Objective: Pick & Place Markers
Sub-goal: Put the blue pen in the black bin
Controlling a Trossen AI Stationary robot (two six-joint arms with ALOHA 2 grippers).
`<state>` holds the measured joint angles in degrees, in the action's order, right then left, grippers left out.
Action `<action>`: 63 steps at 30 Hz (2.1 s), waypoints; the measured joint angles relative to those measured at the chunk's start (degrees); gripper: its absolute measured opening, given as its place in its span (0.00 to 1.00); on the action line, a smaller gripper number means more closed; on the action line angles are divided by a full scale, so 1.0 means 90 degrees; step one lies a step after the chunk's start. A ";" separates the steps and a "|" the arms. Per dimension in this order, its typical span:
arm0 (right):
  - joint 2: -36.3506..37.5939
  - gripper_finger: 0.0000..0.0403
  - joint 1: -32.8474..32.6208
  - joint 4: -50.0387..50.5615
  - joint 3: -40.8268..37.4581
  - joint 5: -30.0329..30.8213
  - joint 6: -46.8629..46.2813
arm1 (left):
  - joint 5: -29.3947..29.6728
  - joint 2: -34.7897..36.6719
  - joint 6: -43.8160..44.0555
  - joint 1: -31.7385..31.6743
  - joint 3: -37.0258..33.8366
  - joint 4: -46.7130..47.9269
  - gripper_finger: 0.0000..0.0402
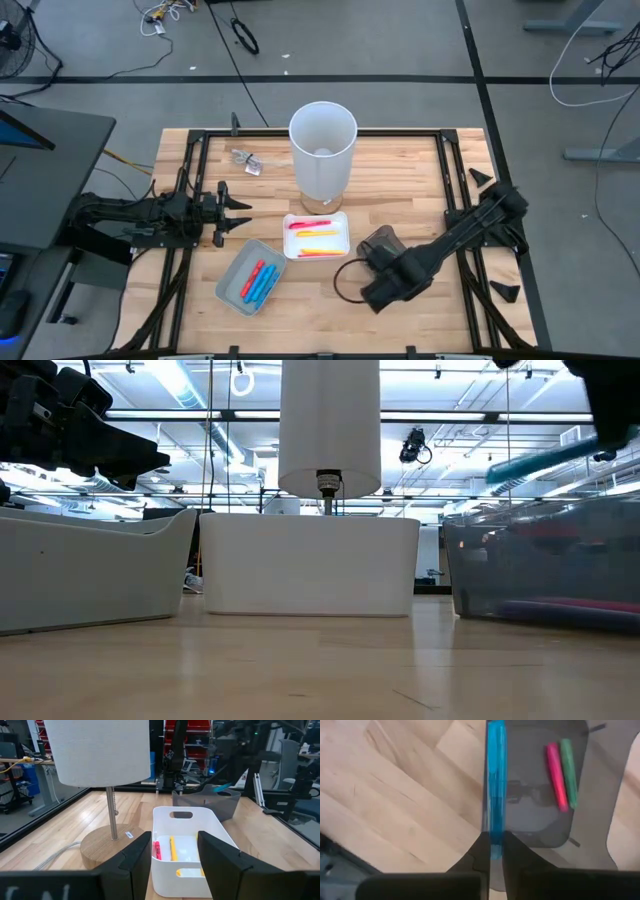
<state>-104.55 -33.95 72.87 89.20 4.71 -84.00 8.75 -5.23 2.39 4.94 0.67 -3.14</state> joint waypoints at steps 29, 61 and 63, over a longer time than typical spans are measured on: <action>0.2392 0.05 0.0086 -0.2012 -0.3193 -0.0192 0.0776 | 0.0002 -0.0001 0.0001 -0.0001 0.0000 0.0000 0.41; 0.1792 0.06 0.0257 -0.2989 -0.4074 -0.0141 0.1148 | 0.0002 -0.0001 -0.0002 -0.0002 0.0000 0.0000 0.41; 0.1748 0.06 0.0269 -0.3015 -0.4074 -0.0156 0.1121 | 0.0002 -0.0001 0.0000 -0.0001 0.0000 0.0000 0.41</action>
<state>-88.82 -31.53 45.74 52.53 3.31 -73.91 8.78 -5.23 2.39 4.93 0.67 -3.14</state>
